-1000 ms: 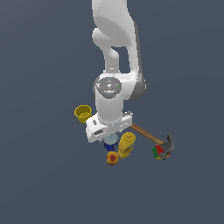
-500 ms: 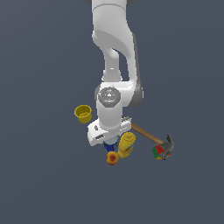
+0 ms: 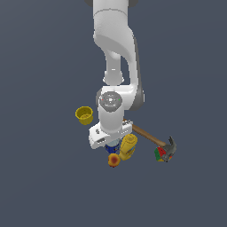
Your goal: Pick up a designated object from a clutter of objects.
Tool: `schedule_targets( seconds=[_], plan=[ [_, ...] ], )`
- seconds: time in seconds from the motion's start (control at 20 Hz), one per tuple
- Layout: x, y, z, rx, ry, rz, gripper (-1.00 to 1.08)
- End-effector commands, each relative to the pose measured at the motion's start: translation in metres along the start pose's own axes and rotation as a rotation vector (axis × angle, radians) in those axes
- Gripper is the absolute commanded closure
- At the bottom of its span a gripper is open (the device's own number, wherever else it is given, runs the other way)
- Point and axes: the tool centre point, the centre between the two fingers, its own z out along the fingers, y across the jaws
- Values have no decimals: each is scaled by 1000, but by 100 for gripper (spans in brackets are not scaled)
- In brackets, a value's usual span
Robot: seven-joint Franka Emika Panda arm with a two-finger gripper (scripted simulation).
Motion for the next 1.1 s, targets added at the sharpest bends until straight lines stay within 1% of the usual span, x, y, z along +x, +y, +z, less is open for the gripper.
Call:
schedule_targets(
  seconds=[0.0,0.35,0.55,0.8,1.05],
  plan=[
    [1,-1,1,0,0,-1,108],
    [1,-1,-1,0,0,0,108],
    [5,-6,-11,0,0,0,108],
    [16,-21,-37,0,0,0,108],
    [34,-42,-75,-1,0,0,108]
  ],
)
